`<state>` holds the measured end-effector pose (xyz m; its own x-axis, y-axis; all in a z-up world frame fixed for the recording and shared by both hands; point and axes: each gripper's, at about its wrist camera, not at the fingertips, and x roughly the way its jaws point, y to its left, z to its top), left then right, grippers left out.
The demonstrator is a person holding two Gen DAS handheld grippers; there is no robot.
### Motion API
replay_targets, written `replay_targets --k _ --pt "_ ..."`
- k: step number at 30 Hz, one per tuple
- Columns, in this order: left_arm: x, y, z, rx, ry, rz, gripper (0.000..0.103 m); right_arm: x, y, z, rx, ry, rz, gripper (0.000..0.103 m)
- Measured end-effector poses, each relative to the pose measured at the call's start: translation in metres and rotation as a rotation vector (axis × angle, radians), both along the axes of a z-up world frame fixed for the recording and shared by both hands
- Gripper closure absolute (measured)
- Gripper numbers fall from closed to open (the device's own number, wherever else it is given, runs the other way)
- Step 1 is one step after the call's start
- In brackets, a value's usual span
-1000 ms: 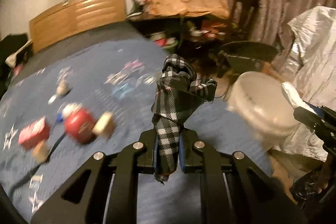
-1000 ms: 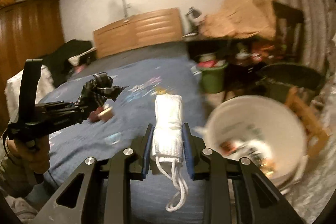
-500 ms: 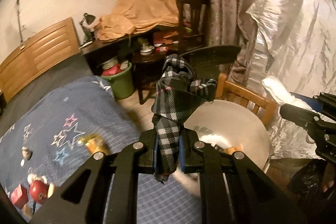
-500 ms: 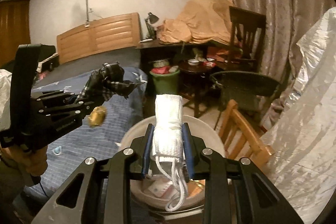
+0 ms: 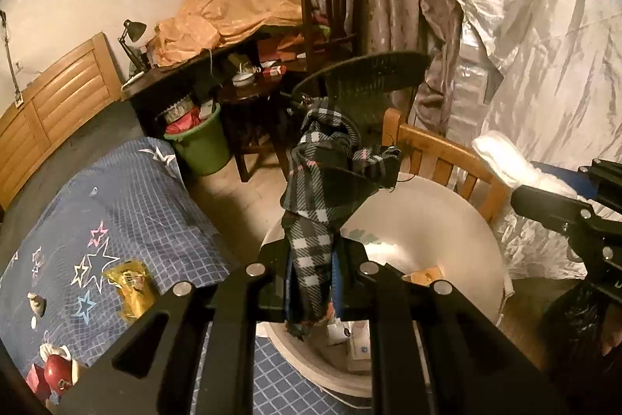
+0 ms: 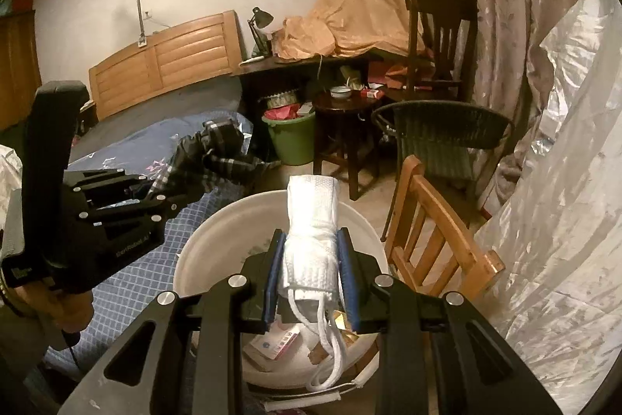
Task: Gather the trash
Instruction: 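Open both tools to drop the cloth and mask into the bucket, then move both open tools back over the items on the bed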
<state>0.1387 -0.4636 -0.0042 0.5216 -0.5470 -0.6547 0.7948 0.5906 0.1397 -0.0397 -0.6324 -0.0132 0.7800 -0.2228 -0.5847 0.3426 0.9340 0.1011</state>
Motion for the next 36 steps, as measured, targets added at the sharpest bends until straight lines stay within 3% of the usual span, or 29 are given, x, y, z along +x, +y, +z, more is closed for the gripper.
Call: replay_targets --k 21,23,24,25,26,36 --pt "0.018 -0.022 -0.02 0.041 0.035 0.007 0.089 0.033 -0.01 -0.014 0.022 0.012 0.022 0.074" --pt "0.023 -0.022 -0.022 0.049 0.058 0.014 0.08 0.036 -0.012 -0.016 0.016 0.014 0.019 0.057" --pt "0.025 -0.022 -0.023 0.055 0.066 0.029 0.071 0.036 -0.013 -0.017 0.017 0.01 0.015 0.054" --pt "0.028 -0.02 -0.023 0.051 0.072 0.048 0.054 0.036 -0.014 -0.018 0.021 0.008 0.015 0.054" --pt "0.029 -0.016 -0.022 0.033 0.069 0.057 0.049 0.036 -0.015 -0.02 0.026 0.01 0.008 0.054" --pt "0.033 0.019 -0.029 0.016 0.092 0.096 0.049 0.033 -0.013 -0.026 0.047 -0.006 0.004 0.054"
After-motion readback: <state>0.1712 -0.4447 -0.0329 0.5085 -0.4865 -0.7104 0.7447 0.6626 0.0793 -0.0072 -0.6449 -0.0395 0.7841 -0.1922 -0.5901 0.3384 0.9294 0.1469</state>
